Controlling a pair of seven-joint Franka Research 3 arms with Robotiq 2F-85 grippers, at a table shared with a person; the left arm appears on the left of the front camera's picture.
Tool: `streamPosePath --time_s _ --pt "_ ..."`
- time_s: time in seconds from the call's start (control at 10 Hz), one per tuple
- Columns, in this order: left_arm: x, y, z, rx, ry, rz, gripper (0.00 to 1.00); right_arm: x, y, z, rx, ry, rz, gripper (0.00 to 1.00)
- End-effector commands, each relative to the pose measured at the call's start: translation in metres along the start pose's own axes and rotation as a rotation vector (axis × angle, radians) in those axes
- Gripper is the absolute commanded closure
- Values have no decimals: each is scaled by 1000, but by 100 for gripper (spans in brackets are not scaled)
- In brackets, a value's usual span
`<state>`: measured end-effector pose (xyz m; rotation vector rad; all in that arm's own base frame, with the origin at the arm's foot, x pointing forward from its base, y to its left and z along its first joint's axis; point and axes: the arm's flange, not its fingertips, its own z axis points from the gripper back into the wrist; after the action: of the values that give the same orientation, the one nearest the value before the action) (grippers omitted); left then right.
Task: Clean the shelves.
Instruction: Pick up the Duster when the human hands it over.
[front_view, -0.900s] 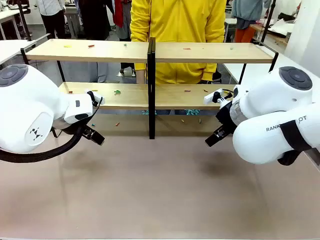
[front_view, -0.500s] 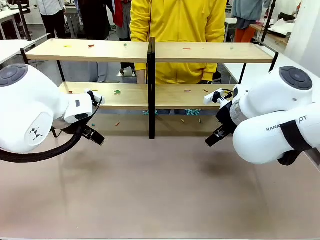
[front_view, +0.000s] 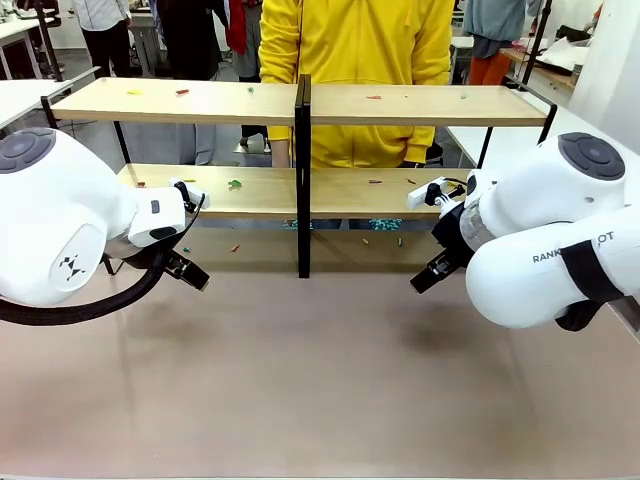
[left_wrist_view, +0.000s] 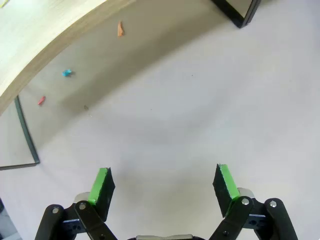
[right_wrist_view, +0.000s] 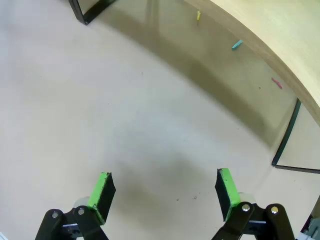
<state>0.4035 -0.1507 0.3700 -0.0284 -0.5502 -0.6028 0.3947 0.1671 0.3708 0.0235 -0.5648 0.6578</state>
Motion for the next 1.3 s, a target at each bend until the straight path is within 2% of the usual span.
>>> streamPosePath --time_s 0.0,0.2,0.3,0.4,0.7,0.8,0.9,1.0,1.1,1.2 --pt "0 0 0 0 0 0 0 0 0 0 0 0 -1 0" --pt "0 0 0 0 0 0 0 0 0 0 0 0 0 0" --pt "-6 0 25 -153 -4 -103 0 0 -2 18 79 24 55 0" --pt "-20 13 65 -276 -62 -177 0 -7 -20 51 117 38 20 0" --pt "-66 36 162 -292 -203 -260 0 -36 -55 151 87 -98 -16 0" --pt "-79 44 201 -247 -294 -258 0 -46 -64 197 33 -207 -29 0" --pt "-95 53 240 -173 -481 -236 0 -55 -71 240 -23 -321 -15 0" --pt "-102 58 260 -87 -649 -184 0 -58 -73 263 -89 -385 -19 0" --pt "-102 57 270 -84 -754 -169 0 -56 -74 273 -105 -422 -23 0" --pt "-96 56 273 -73 -783 -176 0 -53 -74 280 -103 -458 -22 0"
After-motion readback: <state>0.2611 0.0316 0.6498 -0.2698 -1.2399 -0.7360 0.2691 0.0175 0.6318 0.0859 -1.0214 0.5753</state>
